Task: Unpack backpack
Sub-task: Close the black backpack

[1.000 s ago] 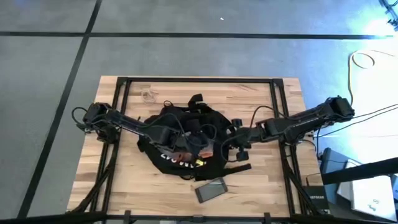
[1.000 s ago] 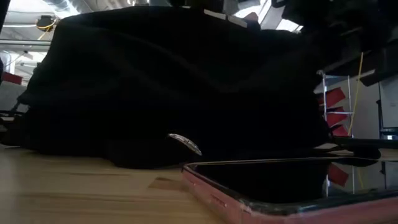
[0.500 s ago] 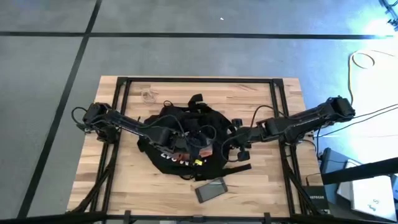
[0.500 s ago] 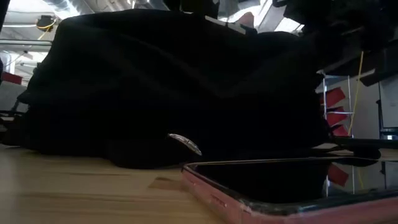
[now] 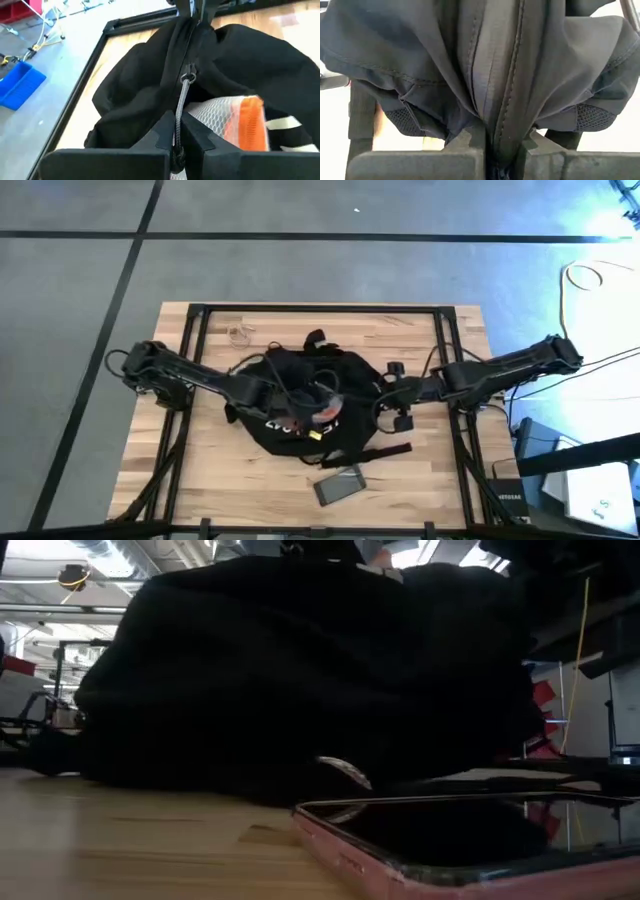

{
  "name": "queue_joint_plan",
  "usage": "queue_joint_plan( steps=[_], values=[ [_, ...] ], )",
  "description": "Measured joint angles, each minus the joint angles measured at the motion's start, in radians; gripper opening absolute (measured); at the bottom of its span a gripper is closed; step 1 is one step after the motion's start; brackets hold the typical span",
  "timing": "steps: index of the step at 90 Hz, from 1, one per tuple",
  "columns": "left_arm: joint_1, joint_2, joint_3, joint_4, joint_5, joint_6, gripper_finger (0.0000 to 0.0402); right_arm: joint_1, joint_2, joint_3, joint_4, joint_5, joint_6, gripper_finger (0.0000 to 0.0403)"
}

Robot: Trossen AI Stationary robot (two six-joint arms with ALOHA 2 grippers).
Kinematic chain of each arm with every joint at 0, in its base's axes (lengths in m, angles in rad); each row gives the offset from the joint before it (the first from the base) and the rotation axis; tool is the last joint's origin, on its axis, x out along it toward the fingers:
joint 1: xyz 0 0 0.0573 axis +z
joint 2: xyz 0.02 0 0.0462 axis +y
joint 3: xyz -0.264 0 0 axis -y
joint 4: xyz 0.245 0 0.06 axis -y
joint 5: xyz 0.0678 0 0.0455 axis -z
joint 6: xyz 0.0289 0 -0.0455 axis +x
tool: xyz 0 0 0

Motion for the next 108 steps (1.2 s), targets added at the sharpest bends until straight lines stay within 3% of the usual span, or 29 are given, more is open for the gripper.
queue_joint_plan(
  steps=[52, 108],
  values=[
    [0.0, -0.013, -0.001, -0.004, -0.023, 0.023, 0.0001, 0.0, -0.085, 0.088, -0.266, 0.049, 0.116, 0.0016],
    [-0.022, -0.168, -0.002, 0.035, -0.049, 0.1, 0.0001, 0.0, -0.087, 0.09, -0.325, 0.003, 0.183, 0.0016]
  ],
)
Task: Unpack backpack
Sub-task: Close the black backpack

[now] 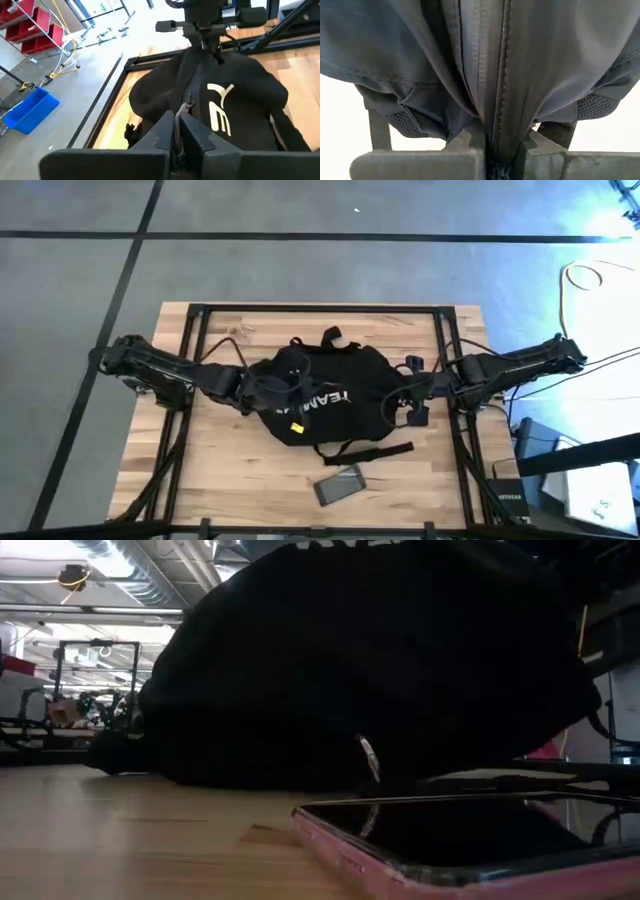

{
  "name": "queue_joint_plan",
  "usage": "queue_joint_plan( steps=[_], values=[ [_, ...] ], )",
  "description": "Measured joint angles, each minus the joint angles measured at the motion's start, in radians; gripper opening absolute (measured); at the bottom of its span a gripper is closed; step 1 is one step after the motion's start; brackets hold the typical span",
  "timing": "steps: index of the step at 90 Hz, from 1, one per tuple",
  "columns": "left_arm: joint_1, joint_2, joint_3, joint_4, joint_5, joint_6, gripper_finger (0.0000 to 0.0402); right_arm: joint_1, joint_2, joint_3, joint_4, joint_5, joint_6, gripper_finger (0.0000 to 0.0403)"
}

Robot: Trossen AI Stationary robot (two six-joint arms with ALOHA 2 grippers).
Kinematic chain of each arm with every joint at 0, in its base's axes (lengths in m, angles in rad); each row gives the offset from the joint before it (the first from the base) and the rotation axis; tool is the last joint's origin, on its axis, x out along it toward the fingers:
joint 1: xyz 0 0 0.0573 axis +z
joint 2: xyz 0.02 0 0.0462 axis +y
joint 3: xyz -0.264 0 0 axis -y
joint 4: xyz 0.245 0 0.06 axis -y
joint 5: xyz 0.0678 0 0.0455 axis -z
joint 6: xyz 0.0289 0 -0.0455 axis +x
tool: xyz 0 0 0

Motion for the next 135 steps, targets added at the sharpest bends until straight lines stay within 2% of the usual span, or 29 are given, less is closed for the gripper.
queue_joint_plan(
  steps=[18, 52, 79, 94, 114, 124, 135],
  values=[
    [-0.002, -0.027, 0.0, -0.131, -0.012, -0.052, 0.0001, 0.001, 0.0, 0.0, -0.011, 0.0, 0.006, 0.0016],
    [-0.019, -0.029, 0.002, -0.621, 0.016, -0.25, 0.0001, 0.002, 0.0, -0.001, -0.015, -0.001, 0.005, 0.0016],
    [-0.036, -0.029, 0.002, -0.96, 0.225, -0.369, 0.0001, 0.002, 0.001, -0.001, -0.009, -0.002, 0.005, 0.0016],
    [-0.034, -0.027, 0.003, -1.075, 0.284, -0.43, 0.0001, 0.002, 0.001, -0.001, -0.006, -0.002, 0.005, 0.0016],
    [0.019, -0.023, 0.003, -1.148, 0.356, -0.515, 0.0001, 0.002, 0.001, -0.001, -0.005, -0.002, 0.005, 0.0016],
    [0.052, -0.007, 0.002, -1.232, 0.36, -0.553, 0.0001, 0.002, 0.001, -0.001, -0.003, -0.002, 0.005, 0.0016],
    [0.081, 0.001, 0.002, -1.234, 0.367, -0.539, 0.0001, 0.002, 0.001, -0.001, -0.016, -0.002, 0.005, 0.0016]
  ],
)
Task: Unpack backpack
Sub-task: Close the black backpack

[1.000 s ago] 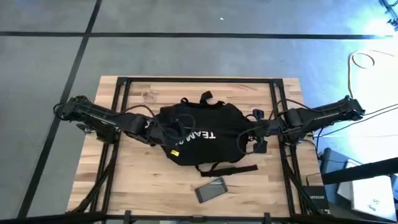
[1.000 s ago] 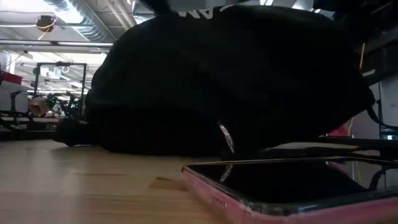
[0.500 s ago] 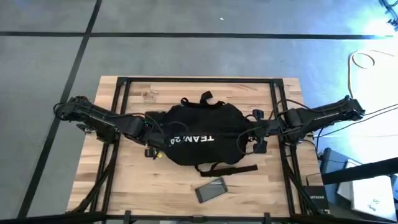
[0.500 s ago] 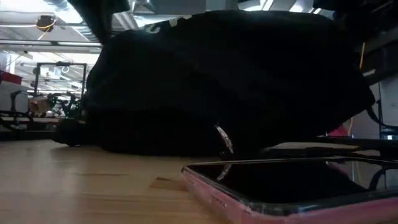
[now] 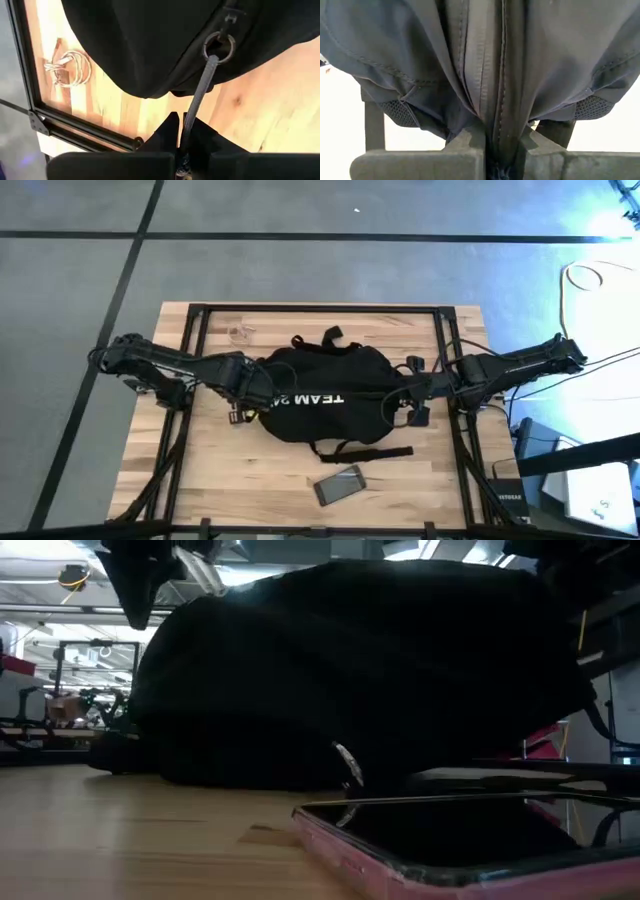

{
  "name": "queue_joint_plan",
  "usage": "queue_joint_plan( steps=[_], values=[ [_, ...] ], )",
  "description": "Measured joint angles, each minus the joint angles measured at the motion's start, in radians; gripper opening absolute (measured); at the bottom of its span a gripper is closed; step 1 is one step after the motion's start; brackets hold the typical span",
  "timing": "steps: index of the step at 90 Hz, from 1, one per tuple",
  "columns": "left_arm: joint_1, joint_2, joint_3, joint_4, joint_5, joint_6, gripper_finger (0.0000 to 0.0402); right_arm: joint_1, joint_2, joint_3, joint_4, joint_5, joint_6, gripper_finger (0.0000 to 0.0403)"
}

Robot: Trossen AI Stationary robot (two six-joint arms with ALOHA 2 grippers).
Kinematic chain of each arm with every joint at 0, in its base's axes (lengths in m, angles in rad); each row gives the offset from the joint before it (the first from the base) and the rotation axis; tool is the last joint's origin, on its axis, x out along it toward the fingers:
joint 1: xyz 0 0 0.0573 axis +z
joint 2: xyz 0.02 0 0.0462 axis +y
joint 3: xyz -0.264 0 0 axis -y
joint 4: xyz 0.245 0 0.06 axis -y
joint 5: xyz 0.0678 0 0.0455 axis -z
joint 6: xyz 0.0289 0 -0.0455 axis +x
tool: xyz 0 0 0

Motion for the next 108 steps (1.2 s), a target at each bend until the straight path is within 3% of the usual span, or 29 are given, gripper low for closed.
queue_joint_plan(
  steps=[41, 108],
  values=[
    [0.11, 0.009, -0.001, 0.002, 0.011, -0.089, 0.0001, 0.0, -0.003, 0.0, -0.173, -0.037, 0.104, 0.0016],
    [0.109, 0.009, -0.001, 0.023, 0.01, -0.072, 0.0001, 0.0, -0.003, 0.002, -0.456, -0.226, 0.25, 0.0015]
  ],
)
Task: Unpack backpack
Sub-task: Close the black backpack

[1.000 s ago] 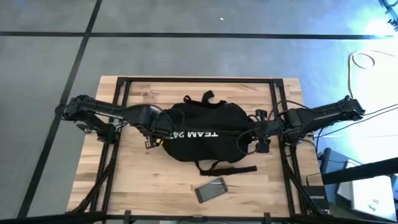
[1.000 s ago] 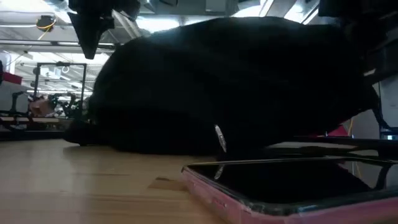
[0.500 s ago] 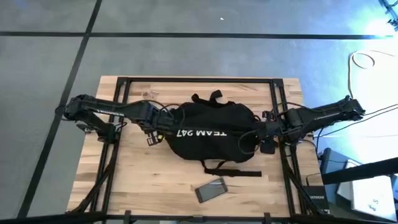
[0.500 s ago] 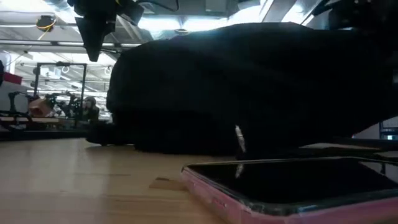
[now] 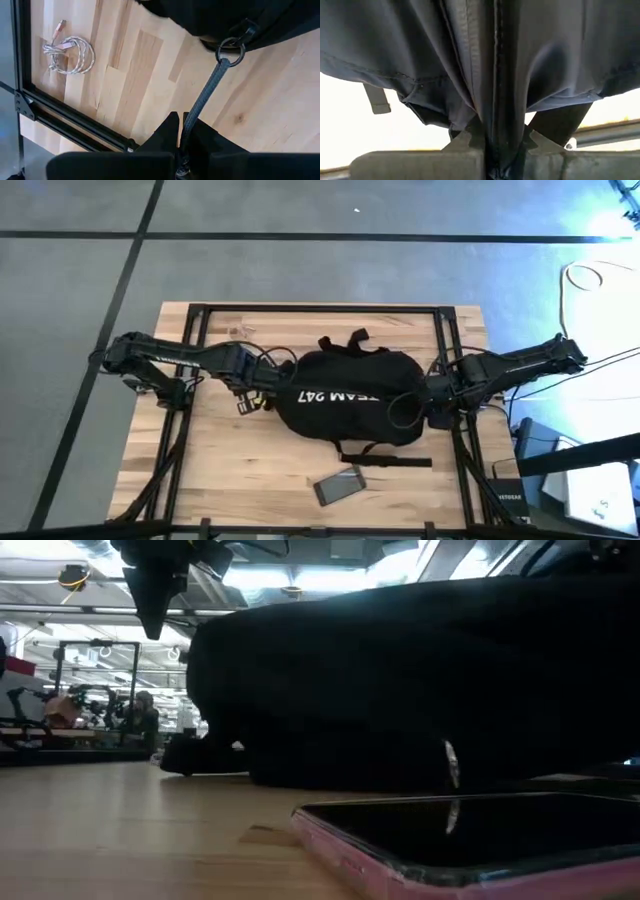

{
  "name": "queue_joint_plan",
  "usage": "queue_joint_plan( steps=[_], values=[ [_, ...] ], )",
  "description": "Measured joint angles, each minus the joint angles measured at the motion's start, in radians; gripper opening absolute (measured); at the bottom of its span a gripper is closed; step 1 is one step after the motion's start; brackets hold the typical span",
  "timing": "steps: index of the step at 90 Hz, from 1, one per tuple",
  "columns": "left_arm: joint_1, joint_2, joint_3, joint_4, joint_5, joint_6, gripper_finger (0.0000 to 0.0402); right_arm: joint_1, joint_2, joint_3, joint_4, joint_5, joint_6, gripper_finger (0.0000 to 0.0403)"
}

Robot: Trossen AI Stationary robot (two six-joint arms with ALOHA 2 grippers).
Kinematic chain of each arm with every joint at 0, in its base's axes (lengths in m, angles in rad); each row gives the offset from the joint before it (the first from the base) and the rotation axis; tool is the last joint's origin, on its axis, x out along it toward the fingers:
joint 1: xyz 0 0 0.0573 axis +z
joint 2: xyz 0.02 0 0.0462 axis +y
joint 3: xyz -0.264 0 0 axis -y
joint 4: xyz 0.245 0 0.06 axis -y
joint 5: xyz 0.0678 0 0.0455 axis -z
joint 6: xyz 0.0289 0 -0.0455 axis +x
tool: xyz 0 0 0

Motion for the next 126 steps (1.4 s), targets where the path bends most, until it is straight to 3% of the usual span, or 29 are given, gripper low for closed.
queue_joint_plan(
  steps=[76, 95, 113, 126],
  values=[
    [0.0, 0.0, 0.001, 0.029, 0.018, 0.008, 0.0001, 0.0, -0.006, 0.0, -0.154, -0.217, 0.028, 0.0015],
    [-0.001, -0.002, -0.002, 0.127, 0.075, 0.092, 0.0016, 0.001, -0.017, -0.004, -0.112, -0.12, 0.049, 0.0047],
    [-0.006, -0.002, 0.033, 0.305, 0.082, 0.215, 0.0099, 0.001, -0.017, -0.004, -0.097, -0.008, 0.068, 0.0096],
    [-0.032, -0.009, 0.078, 0.549, 0.079, 0.319, 0.0157, 0.001, -0.017, -0.004, -0.043, 0.128, 0.081, 0.0131]
  ],
)
